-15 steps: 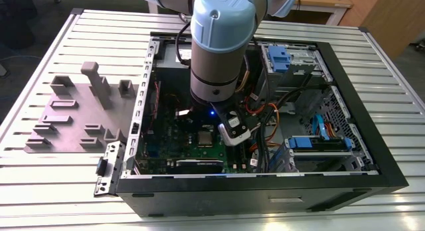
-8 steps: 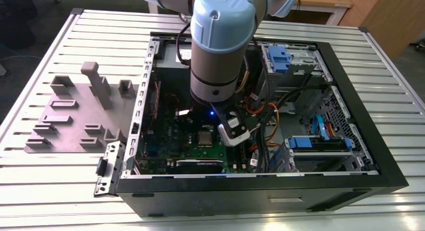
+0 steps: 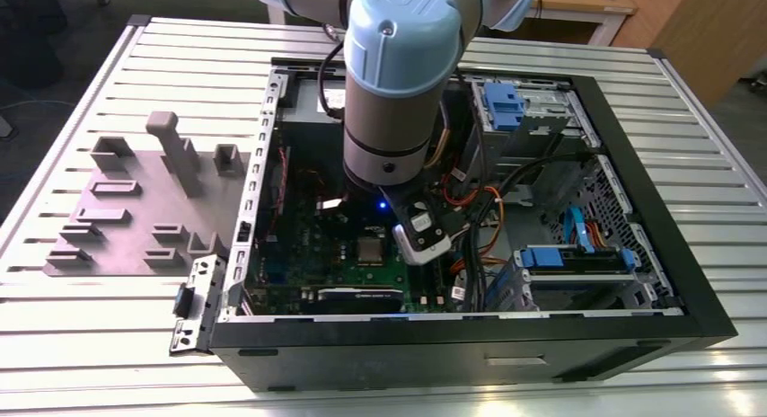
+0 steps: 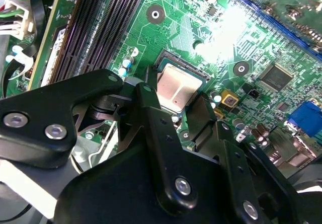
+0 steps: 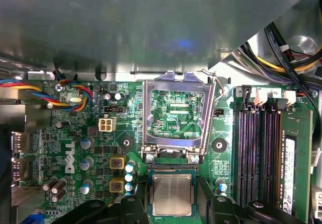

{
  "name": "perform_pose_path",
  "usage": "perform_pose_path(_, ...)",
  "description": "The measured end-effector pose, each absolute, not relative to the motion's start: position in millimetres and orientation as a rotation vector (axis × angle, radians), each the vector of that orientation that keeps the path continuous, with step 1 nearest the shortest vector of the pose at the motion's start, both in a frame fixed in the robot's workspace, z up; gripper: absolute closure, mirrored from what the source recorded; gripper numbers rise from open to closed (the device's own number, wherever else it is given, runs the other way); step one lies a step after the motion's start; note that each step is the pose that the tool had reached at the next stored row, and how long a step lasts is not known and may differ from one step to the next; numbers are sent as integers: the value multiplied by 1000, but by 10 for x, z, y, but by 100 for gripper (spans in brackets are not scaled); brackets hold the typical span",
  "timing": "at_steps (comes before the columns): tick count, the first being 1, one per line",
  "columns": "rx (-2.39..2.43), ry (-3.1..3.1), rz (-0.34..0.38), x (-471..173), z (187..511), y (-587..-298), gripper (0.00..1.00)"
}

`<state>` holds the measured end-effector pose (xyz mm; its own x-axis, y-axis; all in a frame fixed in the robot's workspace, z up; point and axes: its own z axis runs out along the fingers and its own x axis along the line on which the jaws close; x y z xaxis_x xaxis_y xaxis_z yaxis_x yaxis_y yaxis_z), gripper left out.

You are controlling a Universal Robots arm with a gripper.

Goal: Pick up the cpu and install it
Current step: 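Place the cpu into insertion slot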

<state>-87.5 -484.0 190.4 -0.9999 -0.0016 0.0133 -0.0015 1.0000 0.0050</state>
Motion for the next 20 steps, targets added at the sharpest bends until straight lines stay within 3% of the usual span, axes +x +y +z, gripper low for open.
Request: perform_pose_path(20, 0, -3128, -3, -874, 1892, -4839, 53)
